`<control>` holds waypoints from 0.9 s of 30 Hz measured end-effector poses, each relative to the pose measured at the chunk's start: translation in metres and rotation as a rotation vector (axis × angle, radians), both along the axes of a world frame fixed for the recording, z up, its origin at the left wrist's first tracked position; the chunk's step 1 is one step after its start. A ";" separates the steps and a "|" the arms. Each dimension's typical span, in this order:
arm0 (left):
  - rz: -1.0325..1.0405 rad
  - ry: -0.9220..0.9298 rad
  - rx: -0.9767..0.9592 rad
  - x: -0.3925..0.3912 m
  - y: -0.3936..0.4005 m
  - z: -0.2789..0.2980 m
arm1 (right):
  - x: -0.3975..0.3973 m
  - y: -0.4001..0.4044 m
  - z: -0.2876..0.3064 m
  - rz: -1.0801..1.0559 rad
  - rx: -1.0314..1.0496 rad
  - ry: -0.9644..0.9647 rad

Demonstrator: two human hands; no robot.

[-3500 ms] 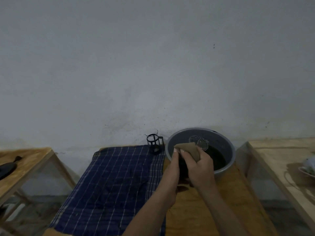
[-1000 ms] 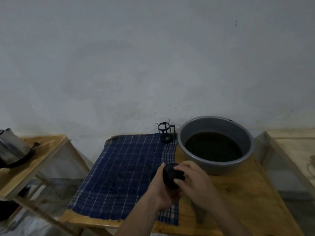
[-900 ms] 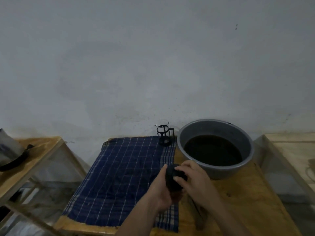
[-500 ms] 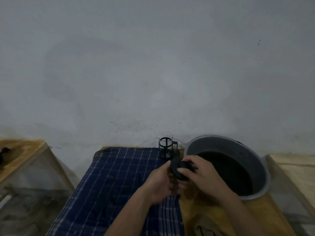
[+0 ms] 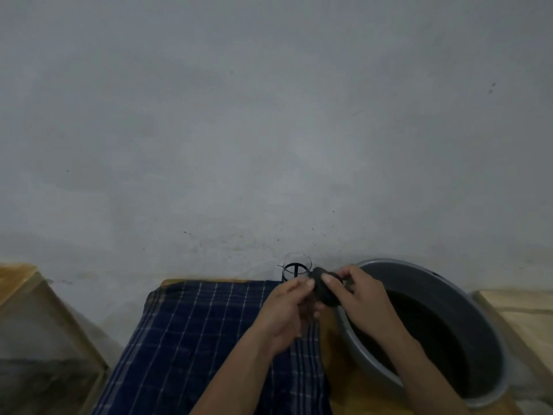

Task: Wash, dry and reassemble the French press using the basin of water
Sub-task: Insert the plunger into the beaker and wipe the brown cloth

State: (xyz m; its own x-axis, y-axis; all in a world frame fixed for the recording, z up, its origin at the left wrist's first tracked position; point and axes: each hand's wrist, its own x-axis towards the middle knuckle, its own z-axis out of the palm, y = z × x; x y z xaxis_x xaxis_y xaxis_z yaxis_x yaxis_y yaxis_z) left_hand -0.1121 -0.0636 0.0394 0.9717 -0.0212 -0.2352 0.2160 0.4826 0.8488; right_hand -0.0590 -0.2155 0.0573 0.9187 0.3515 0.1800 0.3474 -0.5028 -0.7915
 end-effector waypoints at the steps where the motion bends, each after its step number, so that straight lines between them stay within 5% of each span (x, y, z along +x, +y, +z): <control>1: 0.002 -0.001 0.008 0.003 0.003 0.000 | 0.005 0.001 0.001 0.023 -0.003 0.002; 12: -0.046 0.030 0.303 0.071 0.063 0.043 | 0.071 0.054 0.048 0.255 -0.209 -0.183; 22: 0.269 -0.082 0.380 0.099 0.076 0.017 | 0.108 0.089 0.035 0.177 -0.294 -0.221; 27: 0.337 -0.165 0.578 0.104 0.072 -0.010 | 0.118 0.093 0.022 0.134 -0.261 -0.225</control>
